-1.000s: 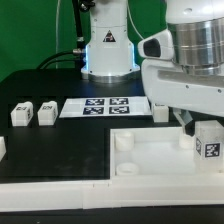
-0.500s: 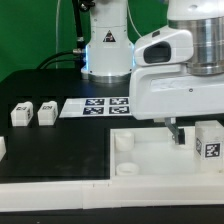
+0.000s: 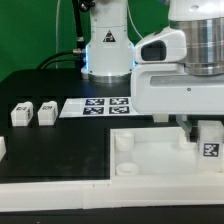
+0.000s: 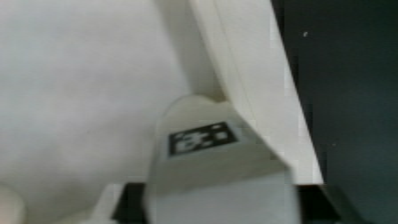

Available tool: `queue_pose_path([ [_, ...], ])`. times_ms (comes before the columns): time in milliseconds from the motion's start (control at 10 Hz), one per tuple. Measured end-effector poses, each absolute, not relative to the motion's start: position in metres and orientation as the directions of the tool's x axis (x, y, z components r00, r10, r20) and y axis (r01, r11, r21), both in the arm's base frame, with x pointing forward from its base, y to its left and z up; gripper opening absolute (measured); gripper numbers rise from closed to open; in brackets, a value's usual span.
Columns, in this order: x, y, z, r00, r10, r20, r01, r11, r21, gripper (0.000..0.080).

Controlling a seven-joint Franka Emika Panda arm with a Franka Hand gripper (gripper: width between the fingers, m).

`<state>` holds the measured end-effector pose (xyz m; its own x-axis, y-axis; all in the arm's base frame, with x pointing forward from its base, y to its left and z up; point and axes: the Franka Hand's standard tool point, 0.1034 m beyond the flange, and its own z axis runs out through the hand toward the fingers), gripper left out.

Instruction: Assemble one leg

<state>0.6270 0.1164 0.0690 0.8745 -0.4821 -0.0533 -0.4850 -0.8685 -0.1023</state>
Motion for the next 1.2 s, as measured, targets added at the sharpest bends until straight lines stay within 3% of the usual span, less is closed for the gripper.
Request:
queue_pose_path([
  [200,0.6276,0.1156,0.0692,0.757,-0.649,-0.077,-0.653,-0.751,-0.096,0.0294],
  [400,0.6292,0.113,0.0693,0.536,-0.836,-0.116,-0.844,-0.53,-0.08,0.0294],
  [700,0.6294,0.1146,0.0681,-0.006,-0.989,-0.15,-1.0,0.008,-0.008,0.0294],
  [900,0.6301,0.1131,0.0691,-0.249,-0.953,-0.174,-0.968,0.248,0.027,0.0294],
  [1200,0.63,0.1116,0.0698,-0.356,-0.923,-0.148,-0.934,0.355,0.037,0.0294],
])
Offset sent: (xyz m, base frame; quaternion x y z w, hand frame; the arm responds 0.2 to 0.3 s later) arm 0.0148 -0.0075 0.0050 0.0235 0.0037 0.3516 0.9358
